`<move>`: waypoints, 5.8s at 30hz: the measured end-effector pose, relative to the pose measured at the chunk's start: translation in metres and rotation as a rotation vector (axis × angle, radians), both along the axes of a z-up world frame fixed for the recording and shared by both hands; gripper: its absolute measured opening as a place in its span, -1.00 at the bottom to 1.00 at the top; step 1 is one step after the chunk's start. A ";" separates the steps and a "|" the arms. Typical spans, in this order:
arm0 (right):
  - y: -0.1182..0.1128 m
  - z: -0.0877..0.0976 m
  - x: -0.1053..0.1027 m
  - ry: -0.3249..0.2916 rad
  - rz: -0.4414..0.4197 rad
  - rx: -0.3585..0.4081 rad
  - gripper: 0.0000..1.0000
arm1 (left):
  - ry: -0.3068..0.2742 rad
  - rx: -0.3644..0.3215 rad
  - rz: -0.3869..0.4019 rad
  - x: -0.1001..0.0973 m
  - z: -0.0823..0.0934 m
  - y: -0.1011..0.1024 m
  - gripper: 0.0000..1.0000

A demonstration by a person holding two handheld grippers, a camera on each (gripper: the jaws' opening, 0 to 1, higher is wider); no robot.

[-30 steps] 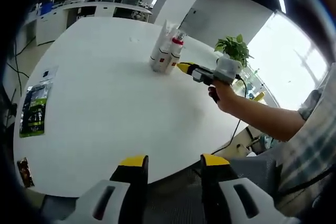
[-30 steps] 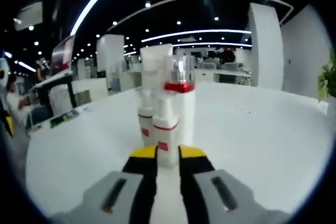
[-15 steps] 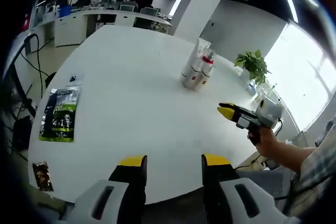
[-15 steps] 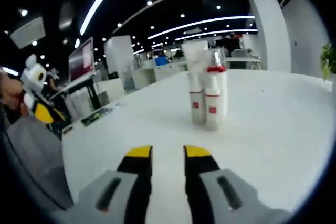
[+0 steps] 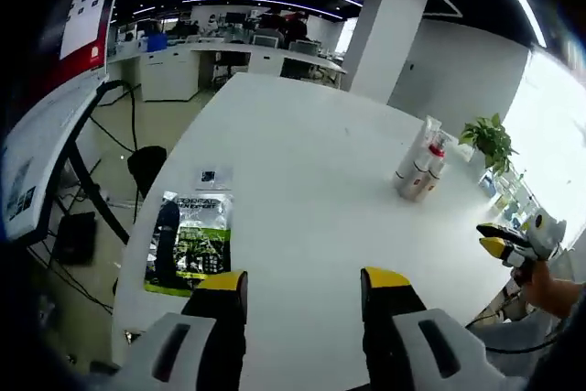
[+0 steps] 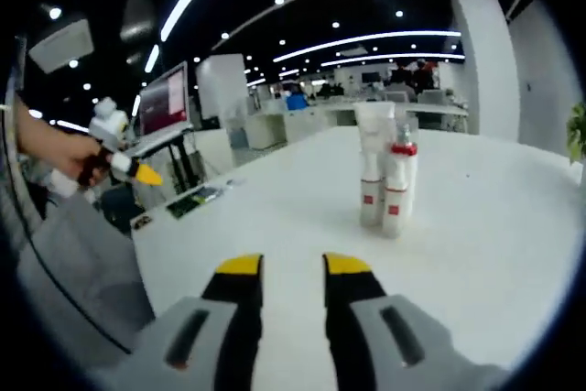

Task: Arrange the skincare products in the storage area until every visible bottle or jar stands upright without overlapping.

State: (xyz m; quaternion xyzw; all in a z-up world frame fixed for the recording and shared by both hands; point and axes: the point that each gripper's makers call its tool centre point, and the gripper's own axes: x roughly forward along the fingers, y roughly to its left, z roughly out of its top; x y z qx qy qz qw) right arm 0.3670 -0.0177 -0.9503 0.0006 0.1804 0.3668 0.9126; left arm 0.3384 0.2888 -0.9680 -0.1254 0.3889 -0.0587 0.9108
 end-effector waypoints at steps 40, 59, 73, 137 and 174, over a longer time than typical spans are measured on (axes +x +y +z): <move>0.014 0.041 -0.019 0.036 0.023 -0.198 -0.66 | 0.117 0.229 0.058 0.068 -0.099 0.087 0.57; 0.009 0.043 -0.041 0.016 0.015 -0.246 -0.67 | 0.121 0.240 -0.049 0.058 -0.096 0.069 -0.05; 0.051 0.053 -0.047 0.012 0.124 -0.190 -0.66 | 0.094 0.027 -0.172 0.027 -0.082 -0.012 -0.59; 0.127 0.086 -0.073 0.650 0.279 0.673 -0.89 | -0.171 -0.701 -0.529 -0.052 0.091 -0.152 -0.06; 0.131 0.084 -0.076 0.697 0.258 0.853 -0.79 | -0.129 -1.140 -0.372 -0.051 0.123 -0.147 -0.99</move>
